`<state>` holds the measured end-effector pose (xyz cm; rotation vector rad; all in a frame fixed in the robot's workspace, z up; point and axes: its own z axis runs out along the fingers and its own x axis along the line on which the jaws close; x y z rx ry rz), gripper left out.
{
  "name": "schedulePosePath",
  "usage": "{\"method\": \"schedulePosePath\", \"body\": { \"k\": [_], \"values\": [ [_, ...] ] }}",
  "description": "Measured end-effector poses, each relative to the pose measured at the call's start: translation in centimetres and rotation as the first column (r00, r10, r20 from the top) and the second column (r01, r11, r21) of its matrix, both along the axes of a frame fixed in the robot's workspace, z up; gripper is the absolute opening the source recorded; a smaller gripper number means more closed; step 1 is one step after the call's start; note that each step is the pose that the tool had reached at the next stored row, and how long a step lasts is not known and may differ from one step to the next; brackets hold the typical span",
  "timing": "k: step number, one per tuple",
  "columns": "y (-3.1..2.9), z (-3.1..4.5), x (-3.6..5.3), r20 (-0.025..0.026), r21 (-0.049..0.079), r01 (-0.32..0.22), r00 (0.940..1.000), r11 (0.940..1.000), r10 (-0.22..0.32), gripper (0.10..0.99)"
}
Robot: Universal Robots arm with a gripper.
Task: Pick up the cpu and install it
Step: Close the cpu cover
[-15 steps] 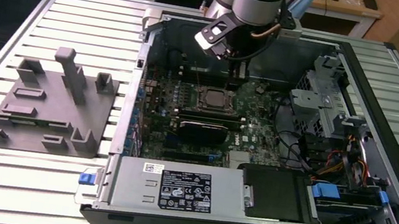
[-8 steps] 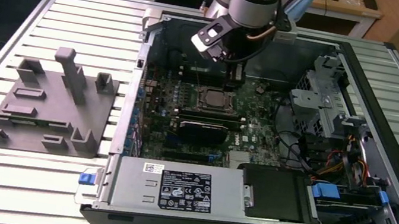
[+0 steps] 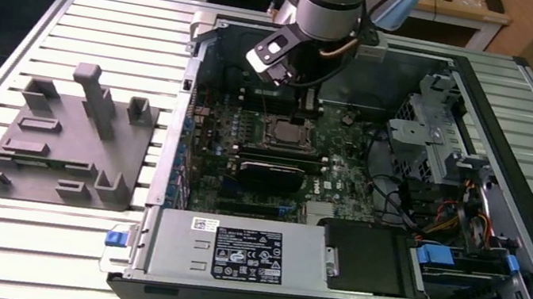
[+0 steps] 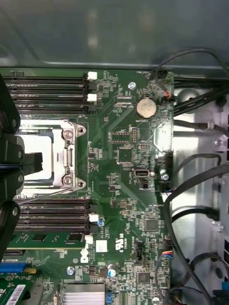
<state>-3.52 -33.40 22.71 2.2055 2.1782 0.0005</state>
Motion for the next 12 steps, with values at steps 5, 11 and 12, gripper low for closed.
{"method": "schedulePosePath", "body": {
  "k": [5, 11, 12],
  "values": [
    [-0.03, -0.21, -0.32, -0.0001, 0.000, 0.000, 1.0000, 1.0000, 0.000, 0.106],
    [-0.02, -0.23, -0.33, 0.0001, 0.000, -0.013, 0.9999, 0.9999, 0.013, 0.106],
    [-0.02, -0.24, -0.32, 0.0001, 0.000, -0.030, 0.9996, 0.9996, 0.030, 0.106]
  ]
}}
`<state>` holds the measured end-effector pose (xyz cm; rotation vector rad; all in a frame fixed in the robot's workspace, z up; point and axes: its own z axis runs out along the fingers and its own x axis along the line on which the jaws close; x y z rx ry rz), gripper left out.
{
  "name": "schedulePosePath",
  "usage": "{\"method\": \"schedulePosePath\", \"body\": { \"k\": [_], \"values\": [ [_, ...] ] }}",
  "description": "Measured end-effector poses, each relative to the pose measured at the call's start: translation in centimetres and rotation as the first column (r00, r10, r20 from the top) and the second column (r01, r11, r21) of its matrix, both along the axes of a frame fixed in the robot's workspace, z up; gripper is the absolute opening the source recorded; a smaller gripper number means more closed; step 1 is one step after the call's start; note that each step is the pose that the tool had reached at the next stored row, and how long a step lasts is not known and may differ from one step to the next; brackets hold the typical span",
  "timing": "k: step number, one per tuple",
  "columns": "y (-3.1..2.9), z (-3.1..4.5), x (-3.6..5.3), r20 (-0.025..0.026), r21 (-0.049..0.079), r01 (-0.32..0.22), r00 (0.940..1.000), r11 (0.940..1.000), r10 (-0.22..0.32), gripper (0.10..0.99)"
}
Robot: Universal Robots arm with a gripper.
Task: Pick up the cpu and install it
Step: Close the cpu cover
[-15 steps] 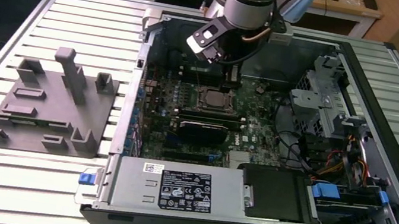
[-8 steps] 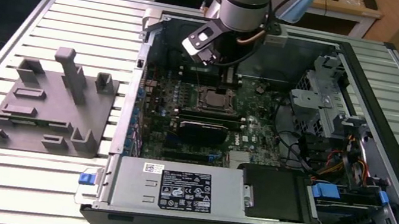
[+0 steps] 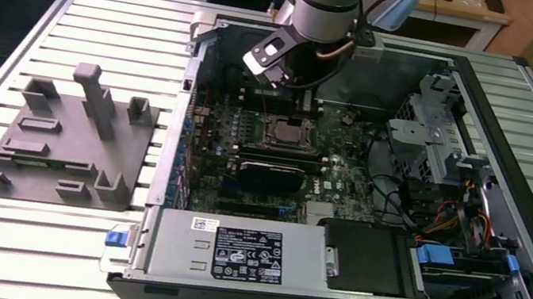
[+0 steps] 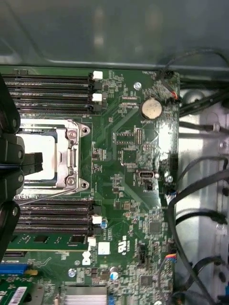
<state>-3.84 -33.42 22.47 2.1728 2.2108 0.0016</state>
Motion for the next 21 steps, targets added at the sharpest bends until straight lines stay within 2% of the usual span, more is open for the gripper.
{"method": "schedulePosePath", "body": {
  "k": [5, 8, 11, 16, 21],
  "values": [
    [0.00, -0.07, 0.00, 0.0000, 0.000, -0.091, 0.9958, 0.9958, 0.091, 0.106],
    [0.00, -0.11, 0.00, 0.0000, 0.000, -0.145, 0.9894, 0.9894, 0.145, 0.106],
    [0.00, -0.15, 0.00, 0.0000, 0.000, -0.198, 0.9802, 0.9802, 0.198, 0.106],
    [0.00, -0.23, 0.00, 0.0000, 0.000, -0.287, 0.9580, 0.9580, 0.287, 0.106],
    [0.00, -0.31, -0.01, 0.0000, 0.000, -0.374, 0.9273, 0.9273, 0.374, 0.106]
  ]
}}
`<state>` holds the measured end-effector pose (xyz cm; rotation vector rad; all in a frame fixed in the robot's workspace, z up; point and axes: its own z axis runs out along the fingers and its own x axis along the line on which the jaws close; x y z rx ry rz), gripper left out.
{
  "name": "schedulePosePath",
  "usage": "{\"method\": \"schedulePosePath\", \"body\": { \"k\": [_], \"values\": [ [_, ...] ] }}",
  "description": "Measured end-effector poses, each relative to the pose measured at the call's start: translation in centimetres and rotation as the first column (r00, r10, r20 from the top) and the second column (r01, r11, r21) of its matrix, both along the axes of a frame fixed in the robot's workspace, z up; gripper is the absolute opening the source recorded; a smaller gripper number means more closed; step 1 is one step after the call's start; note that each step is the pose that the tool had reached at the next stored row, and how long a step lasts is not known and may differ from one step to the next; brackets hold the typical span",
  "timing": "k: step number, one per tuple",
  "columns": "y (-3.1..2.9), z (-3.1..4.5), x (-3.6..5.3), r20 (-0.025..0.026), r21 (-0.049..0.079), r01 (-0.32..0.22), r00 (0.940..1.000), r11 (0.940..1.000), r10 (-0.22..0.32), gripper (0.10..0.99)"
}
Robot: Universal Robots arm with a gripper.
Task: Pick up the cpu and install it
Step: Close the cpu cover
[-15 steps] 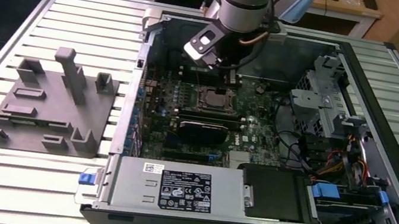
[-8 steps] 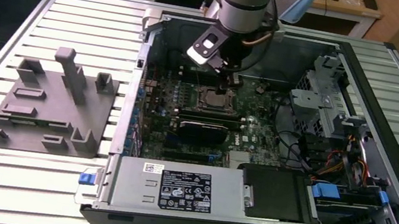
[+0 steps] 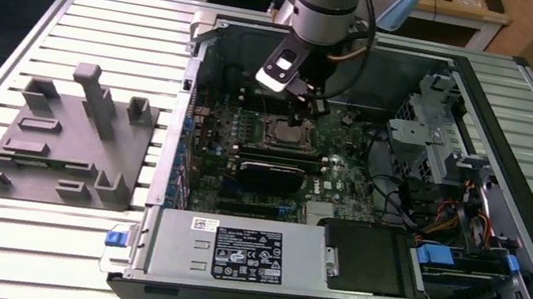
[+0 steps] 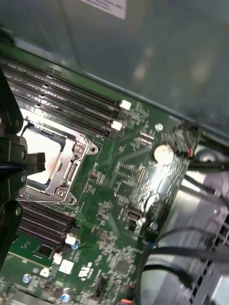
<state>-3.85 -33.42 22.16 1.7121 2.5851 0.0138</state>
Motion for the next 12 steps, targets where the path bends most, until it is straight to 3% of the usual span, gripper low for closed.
{"method": "schedulePosePath", "body": {
  "k": [6, 12],
  "values": [
    [0.00, -0.09, 0.00, 0.0000, 0.000, -0.108, 0.9941, 0.9941, 0.108, 0.106],
    [0.00, -0.18, 0.00, 0.0000, 0.000, -0.216, 0.9764, 0.9764, 0.216, 0.106]
  ]
}}
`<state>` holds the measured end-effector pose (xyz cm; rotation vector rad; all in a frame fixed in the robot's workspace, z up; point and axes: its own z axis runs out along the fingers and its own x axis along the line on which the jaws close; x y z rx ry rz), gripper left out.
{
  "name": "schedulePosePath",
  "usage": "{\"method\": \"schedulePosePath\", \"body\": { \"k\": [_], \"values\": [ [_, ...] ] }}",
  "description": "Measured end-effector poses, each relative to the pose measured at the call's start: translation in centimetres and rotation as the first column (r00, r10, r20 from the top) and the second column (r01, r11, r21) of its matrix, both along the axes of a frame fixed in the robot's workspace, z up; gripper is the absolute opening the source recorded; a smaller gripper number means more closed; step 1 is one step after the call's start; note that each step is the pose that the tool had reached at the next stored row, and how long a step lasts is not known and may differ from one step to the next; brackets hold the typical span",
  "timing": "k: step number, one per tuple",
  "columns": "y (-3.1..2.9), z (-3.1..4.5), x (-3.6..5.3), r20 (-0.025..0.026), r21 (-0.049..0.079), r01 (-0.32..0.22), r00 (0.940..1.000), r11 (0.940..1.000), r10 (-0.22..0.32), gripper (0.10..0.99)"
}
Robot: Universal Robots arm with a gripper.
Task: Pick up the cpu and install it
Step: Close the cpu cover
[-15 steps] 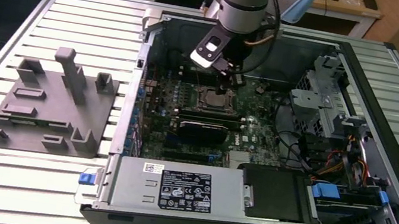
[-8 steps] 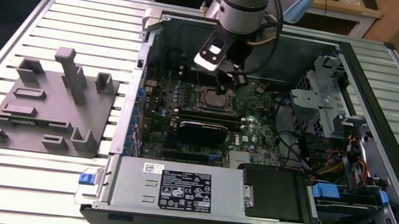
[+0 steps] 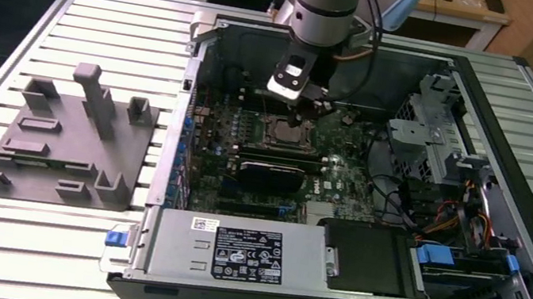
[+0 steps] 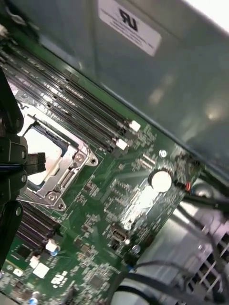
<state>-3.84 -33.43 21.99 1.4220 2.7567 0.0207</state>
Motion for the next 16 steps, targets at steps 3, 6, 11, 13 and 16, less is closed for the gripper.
{"method": "schedulePosePath", "body": {
  "k": [3, 6, 11, 13, 16],
  "values": [
    [0.00, -0.04, 0.00, 0.0000, 0.000, -0.056, 0.9985, 0.9985, 0.056, 0.106],
    [0.00, -0.09, 0.00, 0.0000, 0.000, -0.110, 0.9939, 0.9939, 0.110, 0.106],
    [0.00, -0.16, 0.00, 0.0000, 0.000, -0.200, 0.9797, 0.9797, 0.200, 0.106],
    [0.00, -0.19, 0.00, 0.0000, 0.000, -0.236, 0.9719, 0.9719, 0.236, 0.106],
    [0.00, -0.23, 0.00, 0.0000, 0.000, -0.287, 0.9578, 0.9578, 0.287, 0.106]
  ]
}}
